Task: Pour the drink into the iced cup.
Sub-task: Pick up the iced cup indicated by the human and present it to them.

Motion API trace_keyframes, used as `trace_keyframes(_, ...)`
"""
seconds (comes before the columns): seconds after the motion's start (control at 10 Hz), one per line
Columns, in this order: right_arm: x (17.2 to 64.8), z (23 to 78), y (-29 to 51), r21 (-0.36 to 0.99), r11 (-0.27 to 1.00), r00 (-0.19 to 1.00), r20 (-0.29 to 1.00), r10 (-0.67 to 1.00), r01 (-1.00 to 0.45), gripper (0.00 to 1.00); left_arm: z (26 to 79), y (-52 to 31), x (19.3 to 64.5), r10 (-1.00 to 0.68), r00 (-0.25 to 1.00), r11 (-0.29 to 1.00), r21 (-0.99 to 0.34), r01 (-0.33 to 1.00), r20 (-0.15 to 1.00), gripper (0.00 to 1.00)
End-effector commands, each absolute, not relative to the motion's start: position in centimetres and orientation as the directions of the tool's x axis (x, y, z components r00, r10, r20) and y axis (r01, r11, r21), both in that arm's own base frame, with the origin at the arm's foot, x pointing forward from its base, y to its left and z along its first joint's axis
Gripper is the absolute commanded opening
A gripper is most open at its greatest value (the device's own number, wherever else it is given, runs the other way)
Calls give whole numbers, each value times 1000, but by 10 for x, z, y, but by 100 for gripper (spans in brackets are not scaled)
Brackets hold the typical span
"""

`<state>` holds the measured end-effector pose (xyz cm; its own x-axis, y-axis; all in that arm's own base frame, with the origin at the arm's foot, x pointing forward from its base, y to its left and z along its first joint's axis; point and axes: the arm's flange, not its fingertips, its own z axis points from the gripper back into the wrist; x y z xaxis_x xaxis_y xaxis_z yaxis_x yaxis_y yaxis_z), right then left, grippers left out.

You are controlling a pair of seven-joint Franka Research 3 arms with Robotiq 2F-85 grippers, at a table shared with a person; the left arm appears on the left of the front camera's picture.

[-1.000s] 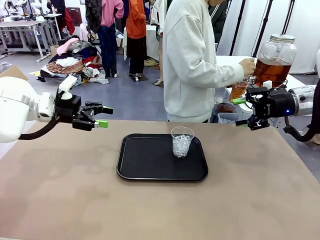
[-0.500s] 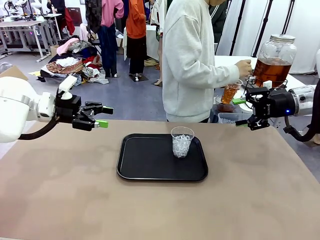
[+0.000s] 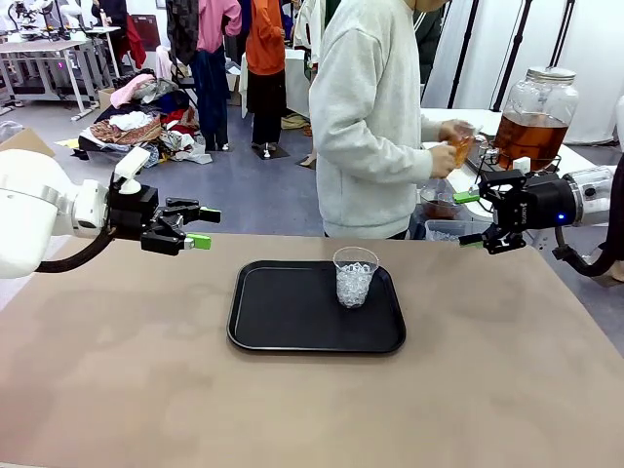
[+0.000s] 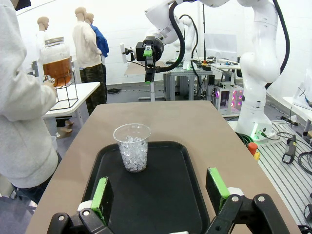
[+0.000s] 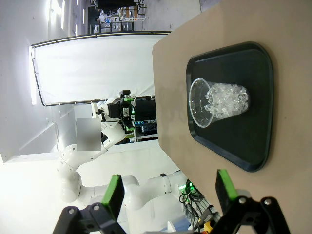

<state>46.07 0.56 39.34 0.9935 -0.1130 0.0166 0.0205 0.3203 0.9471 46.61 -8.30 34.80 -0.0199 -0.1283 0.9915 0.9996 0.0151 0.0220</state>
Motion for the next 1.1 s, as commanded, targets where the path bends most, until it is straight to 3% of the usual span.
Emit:
trace_keyframes(0.0, 461, 394, 6, 948, 318, 993, 15, -114, 22, 100, 349, -83, 466, -128, -22, 14, 24, 1000, 992, 100)
trace_keyframes(1.0, 461, 394, 6, 948, 318, 993, 15, -114, 22, 100, 349, -83, 466, -128, -22, 14, 24, 1000, 992, 100)
